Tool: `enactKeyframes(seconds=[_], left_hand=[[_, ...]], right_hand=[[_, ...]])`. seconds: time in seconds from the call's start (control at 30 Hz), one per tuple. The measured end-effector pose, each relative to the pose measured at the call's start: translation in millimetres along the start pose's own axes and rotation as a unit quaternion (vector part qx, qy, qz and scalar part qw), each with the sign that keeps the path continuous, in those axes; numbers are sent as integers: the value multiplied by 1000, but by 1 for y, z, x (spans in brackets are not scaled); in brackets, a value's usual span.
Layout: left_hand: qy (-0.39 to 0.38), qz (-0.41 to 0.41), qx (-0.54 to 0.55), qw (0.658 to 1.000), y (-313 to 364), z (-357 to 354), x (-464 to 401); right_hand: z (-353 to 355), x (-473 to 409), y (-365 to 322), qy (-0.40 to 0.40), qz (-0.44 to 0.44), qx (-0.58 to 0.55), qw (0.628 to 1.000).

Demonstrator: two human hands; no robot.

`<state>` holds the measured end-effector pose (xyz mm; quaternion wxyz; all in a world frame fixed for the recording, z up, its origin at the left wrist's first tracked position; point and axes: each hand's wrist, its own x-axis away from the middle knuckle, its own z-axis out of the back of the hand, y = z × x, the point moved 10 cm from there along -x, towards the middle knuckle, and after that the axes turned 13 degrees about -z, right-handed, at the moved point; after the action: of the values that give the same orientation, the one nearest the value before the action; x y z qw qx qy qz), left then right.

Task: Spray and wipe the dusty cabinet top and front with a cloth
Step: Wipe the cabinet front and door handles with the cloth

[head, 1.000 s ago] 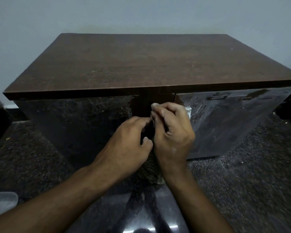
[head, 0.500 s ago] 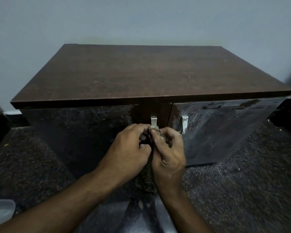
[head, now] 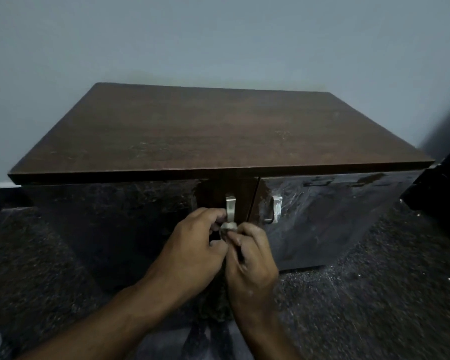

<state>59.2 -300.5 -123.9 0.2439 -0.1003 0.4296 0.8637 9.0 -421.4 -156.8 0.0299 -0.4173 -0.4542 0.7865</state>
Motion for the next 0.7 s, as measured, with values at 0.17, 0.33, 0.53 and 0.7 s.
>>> enactKeyframes(seconds=[0.17,0.33,0.53,0.7], left_hand=[[7,2,-14,1000,-4,4,1],[13,8,-45,999,-5,9,1],[22,1,-73,997,1,12,1],[37,0,-93,995,5,18,0]], right_hand=[[-10,2,36,-1,-254,-106,961],[-14,3,42,13,-289,-113,951],[-10,-6,21,-15,-145,-45,988],[-10,-32,3,-74,-134,-21,988]])
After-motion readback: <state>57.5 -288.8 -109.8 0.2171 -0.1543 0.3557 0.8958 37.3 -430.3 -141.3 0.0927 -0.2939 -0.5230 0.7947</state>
